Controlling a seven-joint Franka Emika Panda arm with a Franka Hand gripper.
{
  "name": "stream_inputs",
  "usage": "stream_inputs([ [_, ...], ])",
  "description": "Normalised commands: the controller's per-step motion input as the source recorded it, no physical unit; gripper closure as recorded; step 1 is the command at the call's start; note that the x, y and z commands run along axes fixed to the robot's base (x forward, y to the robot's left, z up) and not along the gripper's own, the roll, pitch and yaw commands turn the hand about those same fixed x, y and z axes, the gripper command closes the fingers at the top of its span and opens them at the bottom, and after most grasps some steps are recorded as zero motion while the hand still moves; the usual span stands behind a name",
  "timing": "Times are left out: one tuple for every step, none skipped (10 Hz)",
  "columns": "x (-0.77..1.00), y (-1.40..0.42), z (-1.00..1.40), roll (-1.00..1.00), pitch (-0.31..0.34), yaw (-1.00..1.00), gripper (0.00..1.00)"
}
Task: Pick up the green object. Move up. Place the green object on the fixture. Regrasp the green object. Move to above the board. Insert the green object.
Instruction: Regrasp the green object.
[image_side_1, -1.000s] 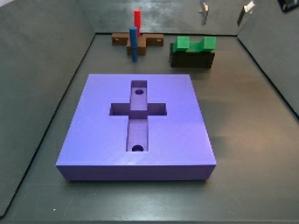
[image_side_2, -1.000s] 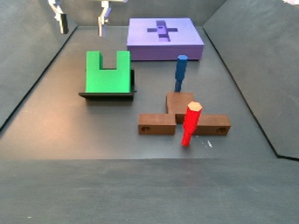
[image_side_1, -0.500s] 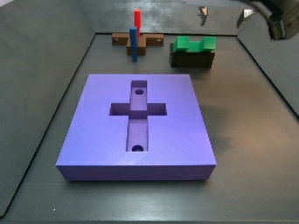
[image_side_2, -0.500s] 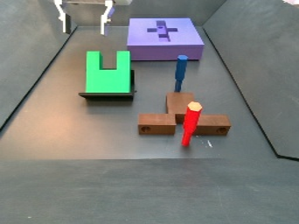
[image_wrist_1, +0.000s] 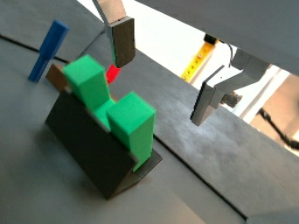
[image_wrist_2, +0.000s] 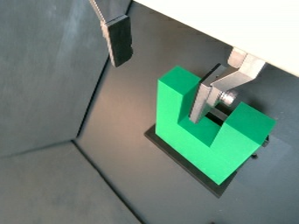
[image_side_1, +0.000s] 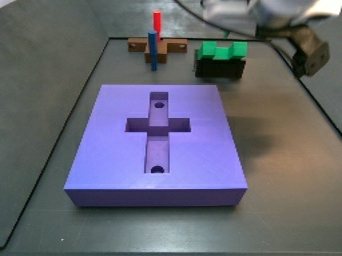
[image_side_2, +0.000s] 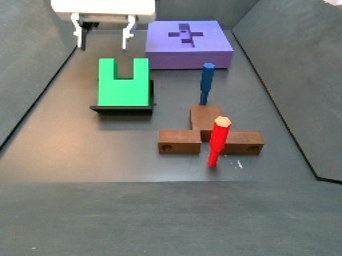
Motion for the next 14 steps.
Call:
stream_inputs([
  [0.05,0.0,-0.32,0.43,-0.02,0.41,0.0],
  [0.09,0.0,-0.27,0.19,-0.04,0.37,0.0],
  [0.19,0.0,-0.15,0.17,0.0,0.32,0.0],
  [0.05,0.06,-0.21,0.22,0.0,0.27,0.0],
  [0.0,0.11,-0.23,0.26,0.0,0.22,0.0],
  [0.0,0.1,-0.25,0.33,0.0,0.21,0.0],
  [0.0,0.08,-0.24,0.3,0.0,0.2,0.0],
  [0.02,0.06,-0.21,0.18,0.0,0.19,0.0],
  [0.03,0.05,-0.26,0.06,-0.046,0.19,0.0],
  [0.03,0.06,-0.23,0.0,-0.046,0.18,0.0],
  [0.07,0.11,-0.07,-0.17,-0.02,0.14,0.0],
  [0.12,0.08,-0.02,-0.23,0.0,0.13,0.0],
  [0.19,0.1,0.0,-0.24,0.0,0.11,0.0],
  [0.14,0.09,0.0,-0.27,0.0,0.09,0.0],
])
